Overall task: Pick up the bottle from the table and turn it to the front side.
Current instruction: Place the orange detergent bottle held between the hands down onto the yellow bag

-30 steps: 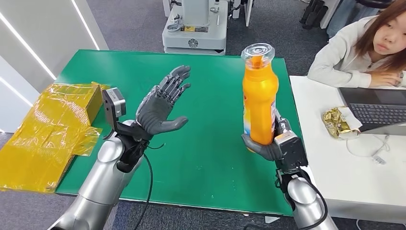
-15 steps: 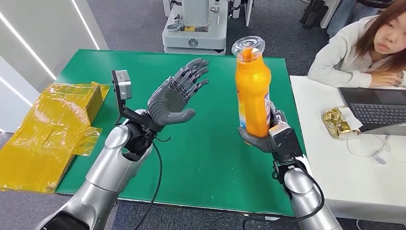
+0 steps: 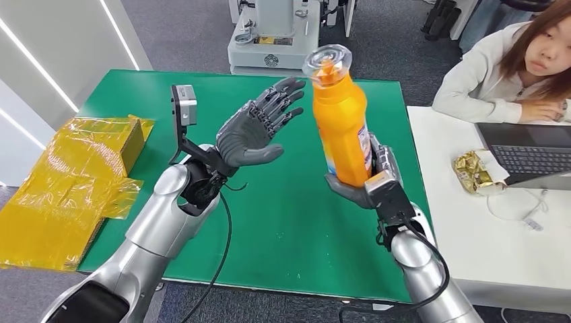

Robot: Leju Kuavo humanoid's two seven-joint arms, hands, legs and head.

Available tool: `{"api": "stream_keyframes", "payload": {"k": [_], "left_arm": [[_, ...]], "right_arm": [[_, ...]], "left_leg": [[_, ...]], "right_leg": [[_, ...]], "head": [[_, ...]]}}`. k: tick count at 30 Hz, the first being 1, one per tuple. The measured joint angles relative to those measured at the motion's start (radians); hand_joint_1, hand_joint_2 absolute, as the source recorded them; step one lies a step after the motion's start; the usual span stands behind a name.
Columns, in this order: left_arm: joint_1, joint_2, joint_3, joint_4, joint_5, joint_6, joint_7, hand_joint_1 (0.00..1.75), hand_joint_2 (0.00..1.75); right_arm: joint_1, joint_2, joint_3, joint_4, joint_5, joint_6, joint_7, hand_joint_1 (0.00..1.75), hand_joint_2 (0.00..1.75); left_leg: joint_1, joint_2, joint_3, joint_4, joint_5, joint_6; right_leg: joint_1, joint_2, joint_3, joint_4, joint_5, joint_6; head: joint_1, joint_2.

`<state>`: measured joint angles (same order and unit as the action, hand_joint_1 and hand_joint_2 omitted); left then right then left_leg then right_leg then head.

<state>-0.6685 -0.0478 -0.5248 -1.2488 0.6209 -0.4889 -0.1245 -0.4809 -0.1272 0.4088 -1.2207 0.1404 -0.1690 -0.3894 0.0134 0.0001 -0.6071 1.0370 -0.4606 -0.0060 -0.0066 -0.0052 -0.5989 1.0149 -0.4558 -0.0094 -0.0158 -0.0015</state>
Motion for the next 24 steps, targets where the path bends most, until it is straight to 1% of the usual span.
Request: {"api": "stream_keyframes", "payload": {"k": [5,11,14,19,24], "left_arm": [[-0.034,-0.001,-0.006,0.034,-0.004,0.007,-0.001,0.00,1.75],[-0.051,-0.001,-0.007,0.058,-0.013,0.017,-0.006,0.00,1.75],[-0.054,-0.001,-0.007,0.065,-0.020,0.022,-0.015,0.00,1.75],[-0.054,-0.009,-0.008,0.068,-0.054,0.037,-0.035,0.00,1.75],[-0.054,-0.021,-0.008,0.068,-0.061,0.050,-0.032,0.00,1.75]], "right_arm": [[-0.028,0.009,0.035,-0.005,0.029,-0.016,0.027,1.69,1.75],[-0.034,0.015,0.053,-0.003,0.033,-0.017,0.029,1.70,1.75],[-0.043,0.020,0.058,0.009,0.033,-0.013,0.030,1.67,1.75],[-0.089,0.045,0.072,0.092,0.028,0.012,0.032,1.67,1.75],[-0.140,0.092,0.085,0.190,0.031,0.017,0.029,1.67,1.75]], "left_leg": [[0.000,0.000,0.000,0.000,0.000,0.000],[0.000,0.000,0.000,0.000,0.000,0.000],[0.000,0.000,0.000,0.000,0.000,0.000],[0.000,0.000,0.000,0.000,0.000,0.000],[0.000,0.000,0.000,0.000,0.000,0.000]], "right_leg": [[0.000,0.000,0.000,0.000,0.000,0.000],[0.000,0.000,0.000,0.000,0.000,0.000],[0.000,0.000,0.000,0.000,0.000,0.000],[0.000,0.000,0.000,0.000,0.000,0.000],[0.000,0.000,0.000,0.001,0.000,0.000]], "head": [[0.000,0.000],[0.000,0.000],[0.000,0.000],[0.000,0.000],[0.000,0.000]]}}
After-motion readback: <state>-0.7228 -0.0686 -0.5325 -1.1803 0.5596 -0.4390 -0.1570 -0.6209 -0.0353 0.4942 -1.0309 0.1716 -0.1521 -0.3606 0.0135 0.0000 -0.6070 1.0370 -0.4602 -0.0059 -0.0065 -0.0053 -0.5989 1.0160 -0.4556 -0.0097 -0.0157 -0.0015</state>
